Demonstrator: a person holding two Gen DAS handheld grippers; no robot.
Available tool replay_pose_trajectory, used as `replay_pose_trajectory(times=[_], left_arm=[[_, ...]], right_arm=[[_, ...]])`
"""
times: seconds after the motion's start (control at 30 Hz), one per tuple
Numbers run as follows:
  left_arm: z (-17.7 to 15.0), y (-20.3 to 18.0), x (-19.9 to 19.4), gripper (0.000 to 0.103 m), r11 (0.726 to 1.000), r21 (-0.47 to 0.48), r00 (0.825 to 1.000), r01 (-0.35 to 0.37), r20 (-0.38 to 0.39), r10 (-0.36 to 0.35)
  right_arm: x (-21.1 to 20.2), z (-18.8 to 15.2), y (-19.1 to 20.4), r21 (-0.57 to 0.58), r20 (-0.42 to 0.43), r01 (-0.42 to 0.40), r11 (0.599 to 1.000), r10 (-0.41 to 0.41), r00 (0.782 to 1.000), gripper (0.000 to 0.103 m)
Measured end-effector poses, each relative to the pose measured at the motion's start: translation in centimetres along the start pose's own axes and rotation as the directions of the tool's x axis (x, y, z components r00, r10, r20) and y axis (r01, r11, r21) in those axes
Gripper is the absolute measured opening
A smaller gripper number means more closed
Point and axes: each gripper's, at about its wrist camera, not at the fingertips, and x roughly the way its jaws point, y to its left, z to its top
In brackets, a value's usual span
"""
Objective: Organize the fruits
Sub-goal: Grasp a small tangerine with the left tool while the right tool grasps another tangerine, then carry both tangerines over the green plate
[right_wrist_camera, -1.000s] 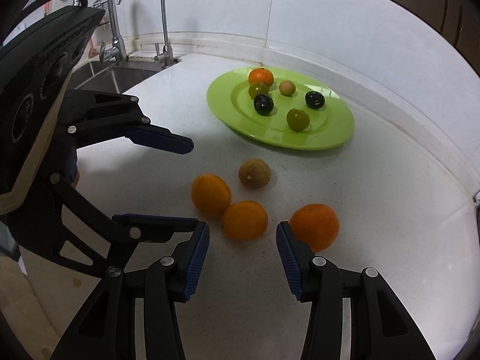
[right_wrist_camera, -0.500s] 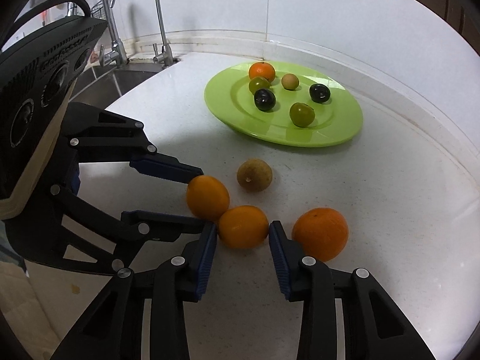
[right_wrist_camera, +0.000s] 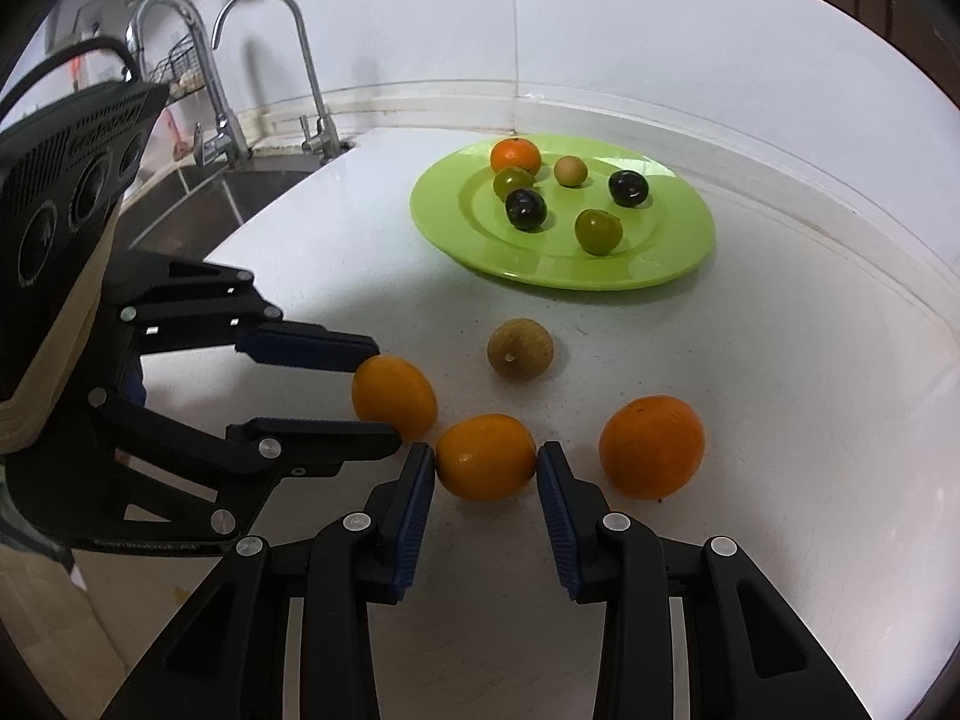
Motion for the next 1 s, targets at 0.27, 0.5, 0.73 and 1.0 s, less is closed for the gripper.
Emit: replay_pose_trajectory(times=[0.27,0.5,0.73,1.0], left_arm=[[0.4,0.1,-1.9,0.035,0.998,-0.051,0.998,-0.039,0.042,0.041],[1.1,0.2,-3.9,0.035,0.993,-0.071,0.990,-0.091,0.098,0.097],[2.5,0.9,-5.4,0.035,0.986,-0.113,0.978,-0.125,0.151,0.141],[4.4,2.2,-6.4,0.035,0.978,-0.145,0.965,-0.147,0.197,0.174]], right_arm=[[-1.0,0.2,-0.1,0.052,0.036,0.011,0.999,-0.012,0.999,0.036],[-2.4,1.2,-0.1,0.074,0.087,0.022,0.997,-0.029,0.996,0.037],[-3.5,2.6,-0.1,0.096,0.146,0.029,0.995,-0.043,0.988,0.037],[-4.6,5.0,-0.7,0.116,0.213,0.028,0.993,-0.052,0.976,0.037]])
